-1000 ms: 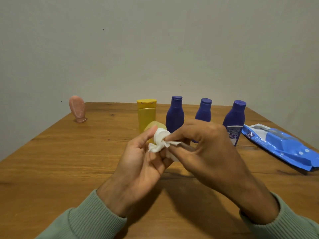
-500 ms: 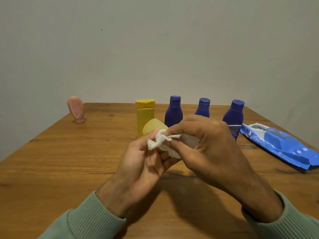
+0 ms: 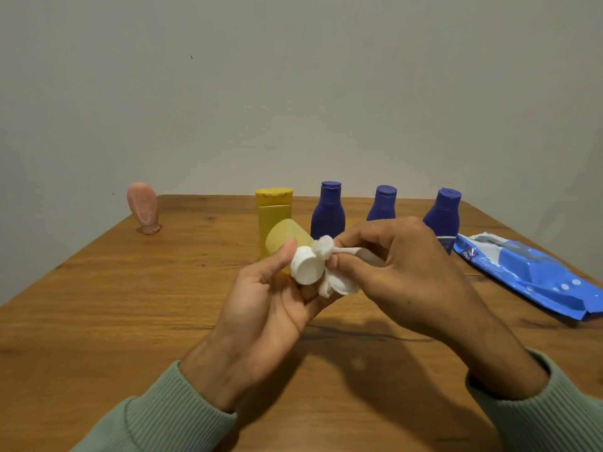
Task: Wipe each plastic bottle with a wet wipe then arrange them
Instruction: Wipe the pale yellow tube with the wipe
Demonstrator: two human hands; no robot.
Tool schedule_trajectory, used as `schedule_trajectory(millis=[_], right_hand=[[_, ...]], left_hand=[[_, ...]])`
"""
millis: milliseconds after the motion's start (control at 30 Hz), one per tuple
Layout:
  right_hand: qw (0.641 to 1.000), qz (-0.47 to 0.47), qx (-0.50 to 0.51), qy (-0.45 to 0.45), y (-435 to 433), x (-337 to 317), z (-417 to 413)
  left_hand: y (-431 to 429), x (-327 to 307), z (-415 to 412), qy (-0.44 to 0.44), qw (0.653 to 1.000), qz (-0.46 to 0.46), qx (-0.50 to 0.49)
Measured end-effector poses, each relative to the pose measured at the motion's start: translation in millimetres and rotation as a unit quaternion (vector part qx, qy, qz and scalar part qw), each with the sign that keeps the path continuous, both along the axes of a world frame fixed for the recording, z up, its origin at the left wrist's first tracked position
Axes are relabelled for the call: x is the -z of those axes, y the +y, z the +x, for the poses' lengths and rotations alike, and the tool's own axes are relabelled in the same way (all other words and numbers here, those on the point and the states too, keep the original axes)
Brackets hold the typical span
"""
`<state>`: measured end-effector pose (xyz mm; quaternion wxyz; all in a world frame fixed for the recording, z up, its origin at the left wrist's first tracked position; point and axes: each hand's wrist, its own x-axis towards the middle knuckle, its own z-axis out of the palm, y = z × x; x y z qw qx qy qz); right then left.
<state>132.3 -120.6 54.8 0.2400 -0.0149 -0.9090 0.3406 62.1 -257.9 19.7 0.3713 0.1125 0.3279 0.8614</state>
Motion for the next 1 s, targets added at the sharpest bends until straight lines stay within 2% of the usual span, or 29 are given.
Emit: schedule_trajectory(millis=[200, 300, 433, 533, 600, 800, 900, 1000], right_hand=[[0.999, -0.005, -0.039, -0.024, 0.6, -2.9, 2.6], [0.998, -0.013, -0.053, 0.034, -1.2, -0.2, 1.8], [0.986, 0.088, -0.066, 0.121, -12.7, 12.7, -1.3], [0.974, 0.19, -0.079, 0.096, -17.7, 19.1, -2.2], [0.97, 0.219, -0.065, 0.083, -15.4, 19.9, -3.4], [0.973, 0.189, -0.037, 0.129, -9.1, 19.2, -4.8], [0.973, 0.159, -0.045, 0.16, -8.7, 17.1, -3.9], [0.966, 0.176, -0.049, 0.184, -11.6, 18.2, -3.9]], left_hand=[[-1.8, 2.1, -3.5, -0.013, 1.0, -0.013, 0.0], [-1.6, 0.5, -1.7, -0.013, 1.0, -0.004, -0.009], [-1.1, -0.1, 4.1, -0.042, 0.999, 0.017, -0.006], [-2.8, 0.0, 2.7, -0.064, 0.998, 0.011, 0.002], [-3.6, -0.5, 0.6, -0.049, 0.999, 0.003, 0.002], [-5.2, -8.2, 0.7, -0.014, 0.999, 0.033, 0.014], [-5.5, -6.8, -1.3, -0.018, 1.0, 0.024, 0.006], [-4.3, -2.7, -0.3, -0.041, 0.999, 0.015, 0.008]])
